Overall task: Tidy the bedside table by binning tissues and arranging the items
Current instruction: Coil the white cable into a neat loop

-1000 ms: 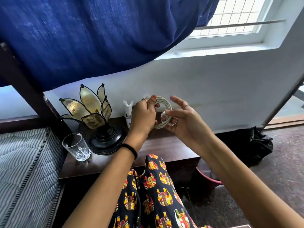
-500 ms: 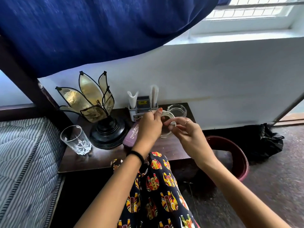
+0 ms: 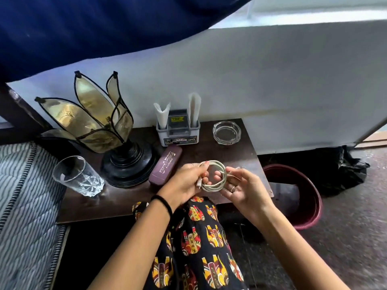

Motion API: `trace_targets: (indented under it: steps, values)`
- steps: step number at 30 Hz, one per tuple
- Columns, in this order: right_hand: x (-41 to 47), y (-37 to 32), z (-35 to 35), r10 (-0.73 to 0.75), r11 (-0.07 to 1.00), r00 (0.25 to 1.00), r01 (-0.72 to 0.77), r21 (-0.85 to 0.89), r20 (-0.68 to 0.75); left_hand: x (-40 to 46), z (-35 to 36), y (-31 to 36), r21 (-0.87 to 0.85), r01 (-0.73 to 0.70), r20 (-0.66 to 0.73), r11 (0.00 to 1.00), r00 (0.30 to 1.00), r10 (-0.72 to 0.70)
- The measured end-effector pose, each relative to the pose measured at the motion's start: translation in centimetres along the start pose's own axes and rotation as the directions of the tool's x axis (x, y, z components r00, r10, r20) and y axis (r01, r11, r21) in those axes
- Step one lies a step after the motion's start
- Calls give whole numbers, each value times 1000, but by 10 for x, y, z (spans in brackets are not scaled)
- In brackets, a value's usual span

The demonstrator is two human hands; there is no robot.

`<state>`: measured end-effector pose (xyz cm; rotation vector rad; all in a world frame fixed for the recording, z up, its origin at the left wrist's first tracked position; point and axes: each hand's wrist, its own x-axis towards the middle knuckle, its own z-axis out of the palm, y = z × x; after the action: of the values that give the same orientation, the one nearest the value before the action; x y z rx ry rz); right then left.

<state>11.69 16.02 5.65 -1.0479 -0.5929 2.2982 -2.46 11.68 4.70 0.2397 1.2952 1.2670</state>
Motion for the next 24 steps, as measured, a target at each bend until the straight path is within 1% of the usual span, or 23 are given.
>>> trace_targets:
  steps: [4, 8, 10, 12, 14, 15, 17, 19, 21, 24]
  values:
    - [29, 0, -12, -16, 997, 998, 11, -78, -56, 23, -5, -8, 159, 13, -1, 987, 1000, -13]
    - [57, -2, -25, -96, 983, 986, 72, -167, -138, 45, -7, -11, 220, -10, -27, 976, 999, 16]
    - [69, -4, -30, -141, 967, 973, 96, -235, -182, 57, -9, -14, 289, -50, -17, 956, 998, 58]
    - [82, -5, -32, -175, 949, 955, 99, -300, -238, 66, -10, -19, 407, -104, 2, 908, 994, 114]
    - [93, -6, -33, -213, 922, 935, 97, -374, -282, 74, -11, -23, 488, -174, 19, 855, 982, 189]
    - [99, -7, -34, -234, 905, 924, 95, -414, -301, 78, -11, -24, 526, -208, 23, 825, 973, 230]
    - [109, -8, -35, -284, 861, 899, 85, -502, -334, 85, -10, -28, 634, -251, 11, 732, 949, 316]
    - [117, -9, -36, -344, 794, 870, 68, -604, -354, 91, -9, -32, 718, -247, -17, 651, 928, 372]
    - [121, -10, -35, -394, 724, 846, 46, -688, -358, 94, -7, -35, 746, -239, -35, 622, 918, 395]
    - [122, -15, -37, -459, 616, 819, 15, -787, -344, 96, -5, -38, 752, -236, -38, 616, 917, 398]
